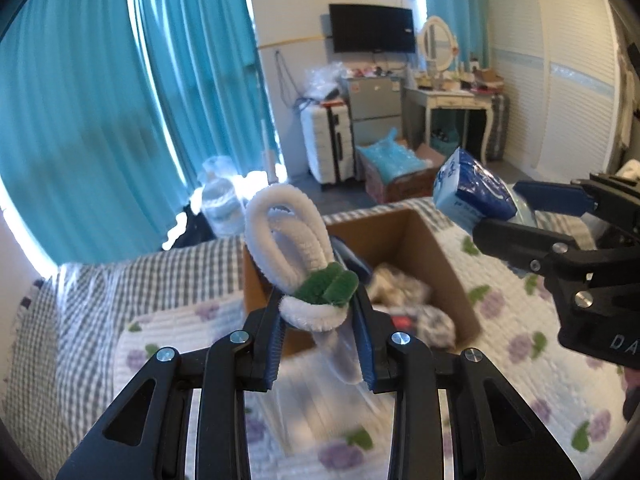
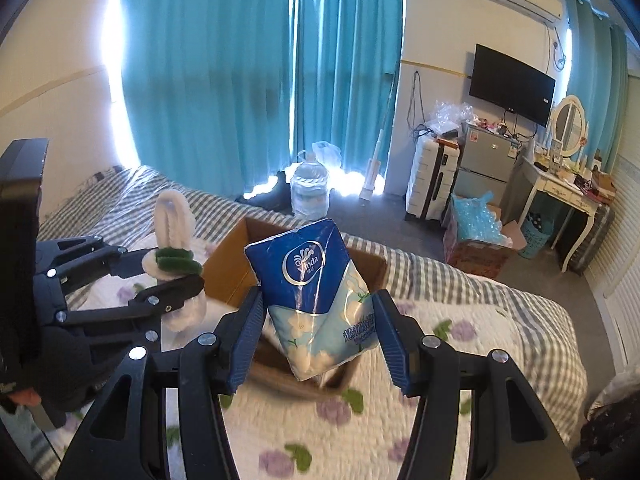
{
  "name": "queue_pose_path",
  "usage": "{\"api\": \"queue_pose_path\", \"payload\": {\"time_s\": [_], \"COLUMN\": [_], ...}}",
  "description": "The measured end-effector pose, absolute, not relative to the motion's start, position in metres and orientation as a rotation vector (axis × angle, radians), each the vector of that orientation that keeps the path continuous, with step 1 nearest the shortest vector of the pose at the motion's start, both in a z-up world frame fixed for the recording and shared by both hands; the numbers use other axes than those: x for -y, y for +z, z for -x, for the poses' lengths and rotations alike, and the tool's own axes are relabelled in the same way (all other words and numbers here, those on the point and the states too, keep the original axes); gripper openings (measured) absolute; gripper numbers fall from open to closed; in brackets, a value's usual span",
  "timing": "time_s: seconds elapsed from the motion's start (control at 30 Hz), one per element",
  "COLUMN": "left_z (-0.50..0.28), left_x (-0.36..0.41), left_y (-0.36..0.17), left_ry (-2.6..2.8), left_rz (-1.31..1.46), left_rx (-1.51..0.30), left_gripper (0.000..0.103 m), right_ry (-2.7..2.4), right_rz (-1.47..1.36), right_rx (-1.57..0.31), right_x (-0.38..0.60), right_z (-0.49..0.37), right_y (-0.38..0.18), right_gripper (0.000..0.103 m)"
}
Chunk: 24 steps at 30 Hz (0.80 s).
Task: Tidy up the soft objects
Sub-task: 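Carry the packet and scrunchie into the cardboard box and release both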
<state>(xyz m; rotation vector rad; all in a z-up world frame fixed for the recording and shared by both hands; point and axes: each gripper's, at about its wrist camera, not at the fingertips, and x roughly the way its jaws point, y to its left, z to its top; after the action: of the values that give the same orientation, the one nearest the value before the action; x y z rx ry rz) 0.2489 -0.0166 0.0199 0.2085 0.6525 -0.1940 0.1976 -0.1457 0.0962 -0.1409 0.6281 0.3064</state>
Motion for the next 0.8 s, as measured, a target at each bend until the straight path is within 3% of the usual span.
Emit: {"api": "queue_pose_path", "payload": {"time_s": [0.3, 0.47, 0.5, 0.53, 0.6, 0.8], "left_z": [-0.323, -0.326, -0.326, -0.324, -0.319, -0.287], "left_x": [0.015, 0.01, 0.011, 0.011, 0.011, 0.009], "left_y": [-0.014, -0.024, -0.022, -0.02, -0.011, 0.034], "left_ry": [-0.185, -0.211, -0.21, -0.209, -0.201, -0.2], "left_rz": [-0.215, -0.227, -0.236, -0.243, -0.25, -0.249], "left_rx": [-0.711, -0.712, -0.708, -0.702, -0.673, -0.575], "left_gripper": [0.032, 0.041, 0.046, 0.057, 0.071, 0.073], "right_ry": [0.276, 0.286, 0.292, 0.29, 0.27, 0.236], "right_rz": [0.062, 0.026, 0.017, 0.007, 0.003, -0.018], "right_rx": [-0.687, -0.738, -0.744, -0.742, -0.722, -0.672], "right_x": [0.145, 0.145, 0.145, 0.145, 0.146, 0.16], "right_z": [-0.301, -0.334, -0.338, -0.339, -0.336, -0.315], "right_y": [0.053, 0.022, 0.018, 0.016, 0.015, 0.045], "right_gripper": [0.054, 0.058, 0.064, 0.076, 0.081, 0.081]}}
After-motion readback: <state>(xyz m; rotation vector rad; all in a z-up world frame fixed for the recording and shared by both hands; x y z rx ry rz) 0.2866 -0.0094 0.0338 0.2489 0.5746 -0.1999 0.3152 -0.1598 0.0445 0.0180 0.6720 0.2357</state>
